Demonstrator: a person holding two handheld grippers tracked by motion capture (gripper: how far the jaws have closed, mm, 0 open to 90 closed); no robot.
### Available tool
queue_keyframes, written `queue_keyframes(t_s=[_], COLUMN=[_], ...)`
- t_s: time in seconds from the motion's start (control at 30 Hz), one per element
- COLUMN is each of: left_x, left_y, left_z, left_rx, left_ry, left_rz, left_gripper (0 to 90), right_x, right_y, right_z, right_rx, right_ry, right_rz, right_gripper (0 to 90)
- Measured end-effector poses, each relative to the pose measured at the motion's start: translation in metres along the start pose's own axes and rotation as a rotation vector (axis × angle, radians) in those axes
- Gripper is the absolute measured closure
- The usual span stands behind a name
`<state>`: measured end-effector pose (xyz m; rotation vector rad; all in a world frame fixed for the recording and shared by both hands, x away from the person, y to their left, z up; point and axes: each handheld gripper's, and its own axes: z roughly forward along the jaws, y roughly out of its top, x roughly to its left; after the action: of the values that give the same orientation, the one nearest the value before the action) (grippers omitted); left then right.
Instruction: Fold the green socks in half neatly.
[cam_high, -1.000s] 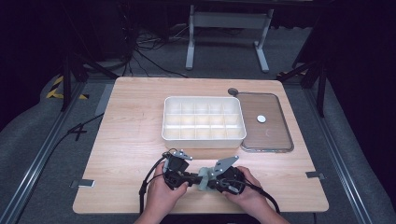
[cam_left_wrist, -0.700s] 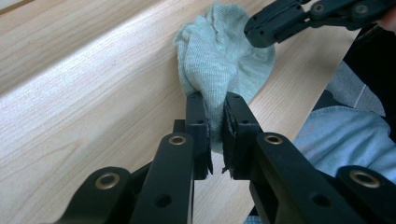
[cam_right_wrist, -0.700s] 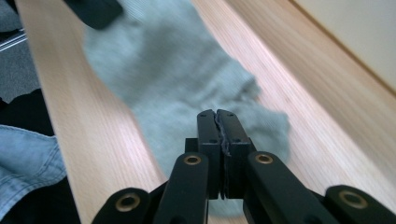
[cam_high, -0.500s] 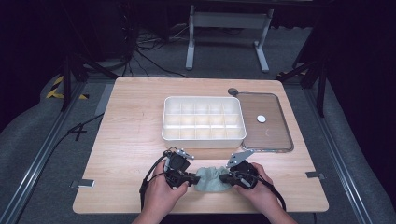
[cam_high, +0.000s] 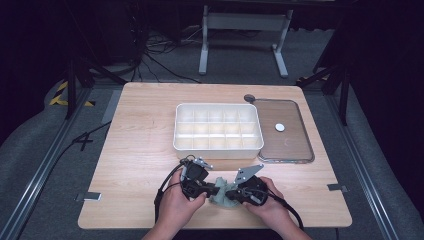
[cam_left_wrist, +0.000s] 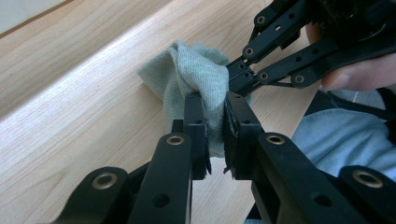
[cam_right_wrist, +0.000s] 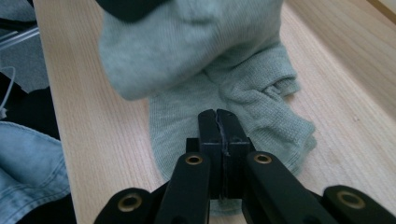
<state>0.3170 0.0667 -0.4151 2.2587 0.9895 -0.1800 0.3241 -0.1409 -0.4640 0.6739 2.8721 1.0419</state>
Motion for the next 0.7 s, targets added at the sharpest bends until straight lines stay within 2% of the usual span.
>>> queue_keyframes(t_s=[0.2, 0.3, 0.4, 0.43, 0.47, 0.5, 0.53, 0.6, 0.63, 0.7], left_x=[-0.01, -0.009, -0.006, -0.006, -0.006, -0.006, -0.006, -0.006, -0.007, -0.009], left_y=[0.003, 0.001, 0.001, 0.001, 0.001, 0.001, 0.001, 0.002, 0.003, 0.005], left_z=[0.012, 0.019, 0.017, 0.018, 0.018, 0.018, 0.018, 0.019, 0.019, 0.02], left_rx=[0.029, 0.054, 0.049, 0.037, 0.037, 0.04, 0.039, 0.037, 0.028, 0.025], left_ry=[-0.021, -0.007, -0.007, -0.006, -0.006, -0.005, -0.004, -0.007, -0.008, -0.008], left_rz=[0.037, 0.053, 0.033, 0.021, 0.021, 0.027, 0.028, 0.033, 0.023, 0.039], left_gripper=[81.0, 81.1, 81.2, 81.2, 81.3, 81.3, 81.3, 81.4, 81.4, 81.4], right_x=[0.0, -0.001, -0.003, -0.005, -0.005, -0.008, -0.011, -0.014, -0.014, -0.013], right_y=[-0.001, -0.001, 0.0, -0.001, -0.001, -0.004, -0.008, -0.013, -0.014, -0.014], right_z=[0.001, -0.002, -0.016, -0.022, -0.022, -0.026, -0.027, -0.024, -0.021, -0.017], right_rx=[-0.012, -0.006, -0.014, -0.019, -0.019, -0.006, 0.019, 0.025, 0.037, 0.038], right_ry=[0.015, 0.012, -0.016, -0.032, -0.032, -0.052, -0.059, -0.044, -0.038, -0.04], right_rz=[0.013, 0.02, 0.026, 0.042, 0.042, 0.051, 0.064, 0.08, 0.079, 0.078], right_gripper=[90.0, 89.7, 89.8, 89.8, 89.8, 89.8, 89.8, 89.8, 89.8, 89.8])
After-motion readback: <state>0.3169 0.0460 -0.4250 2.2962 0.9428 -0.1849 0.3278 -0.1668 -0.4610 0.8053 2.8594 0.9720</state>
